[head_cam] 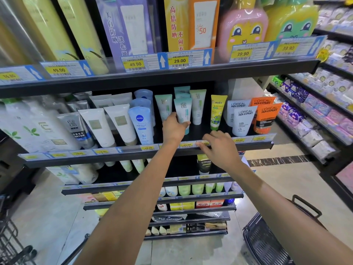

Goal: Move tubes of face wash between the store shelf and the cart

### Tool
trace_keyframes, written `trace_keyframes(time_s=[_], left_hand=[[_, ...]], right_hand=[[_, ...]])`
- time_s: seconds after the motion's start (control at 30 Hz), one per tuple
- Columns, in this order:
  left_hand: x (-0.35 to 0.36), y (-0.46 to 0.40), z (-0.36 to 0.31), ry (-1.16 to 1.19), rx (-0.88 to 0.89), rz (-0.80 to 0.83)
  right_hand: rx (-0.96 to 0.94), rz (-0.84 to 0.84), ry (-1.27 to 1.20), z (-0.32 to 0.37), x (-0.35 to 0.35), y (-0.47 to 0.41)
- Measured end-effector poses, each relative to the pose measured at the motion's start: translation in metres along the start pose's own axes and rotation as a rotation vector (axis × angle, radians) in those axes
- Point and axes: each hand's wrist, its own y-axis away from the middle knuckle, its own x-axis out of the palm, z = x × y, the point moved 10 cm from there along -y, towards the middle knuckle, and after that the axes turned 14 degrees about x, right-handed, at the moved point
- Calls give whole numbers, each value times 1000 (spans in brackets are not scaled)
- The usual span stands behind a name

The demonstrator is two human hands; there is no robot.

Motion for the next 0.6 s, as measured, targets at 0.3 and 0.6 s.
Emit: trace_keyframes(time_s=[0.3,0.6], left_hand=[[-4,10,-4,-112,-23,52],[-69,98,-33,-343,153,62]], right_hand=[[28,50,21,0,3,-2],[-30,8,-100,54,-20,25]])
